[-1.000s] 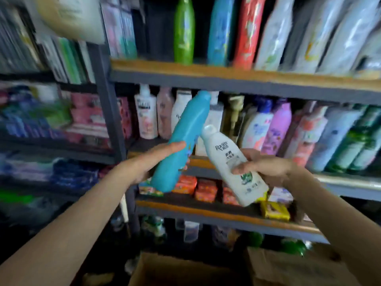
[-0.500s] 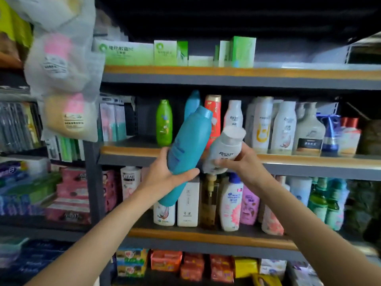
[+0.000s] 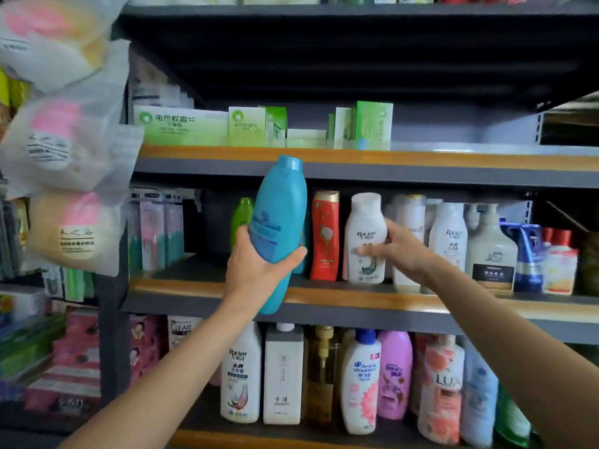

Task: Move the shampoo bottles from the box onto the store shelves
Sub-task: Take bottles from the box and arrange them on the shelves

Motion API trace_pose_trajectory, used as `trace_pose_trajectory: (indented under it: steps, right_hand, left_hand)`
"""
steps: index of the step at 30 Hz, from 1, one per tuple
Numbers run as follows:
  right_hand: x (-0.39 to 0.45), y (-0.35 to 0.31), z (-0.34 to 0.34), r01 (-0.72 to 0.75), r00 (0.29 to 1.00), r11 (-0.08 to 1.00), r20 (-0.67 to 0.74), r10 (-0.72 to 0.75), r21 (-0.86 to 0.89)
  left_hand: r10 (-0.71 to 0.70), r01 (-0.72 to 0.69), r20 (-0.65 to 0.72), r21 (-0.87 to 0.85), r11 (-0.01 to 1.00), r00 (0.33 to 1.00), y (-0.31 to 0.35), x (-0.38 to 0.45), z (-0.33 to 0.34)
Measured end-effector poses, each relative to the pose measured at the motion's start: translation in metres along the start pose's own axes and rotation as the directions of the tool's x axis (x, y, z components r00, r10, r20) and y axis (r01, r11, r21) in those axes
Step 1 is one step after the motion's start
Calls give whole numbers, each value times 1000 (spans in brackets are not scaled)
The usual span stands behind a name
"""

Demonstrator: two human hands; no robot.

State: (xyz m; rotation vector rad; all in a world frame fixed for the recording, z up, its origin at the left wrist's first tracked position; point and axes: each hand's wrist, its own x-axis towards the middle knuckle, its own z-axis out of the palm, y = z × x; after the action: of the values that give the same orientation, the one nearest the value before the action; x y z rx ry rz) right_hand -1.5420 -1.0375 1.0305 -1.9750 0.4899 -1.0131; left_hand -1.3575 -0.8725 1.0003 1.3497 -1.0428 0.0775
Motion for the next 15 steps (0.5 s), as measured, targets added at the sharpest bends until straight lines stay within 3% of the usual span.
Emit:
trace_pose_trajectory:
  steps: [11, 15]
  right_hand:
    - [26, 23, 5, -154, 982, 985, -97, 161, 76]
    - [20, 14, 11, -214, 950, 946, -278, 144, -243]
  left_hand:
    - [-2, 2, -4, 160, 987, 1000, -14, 16, 18]
    - [103, -126, 78, 388, 913, 992, -11, 21, 14]
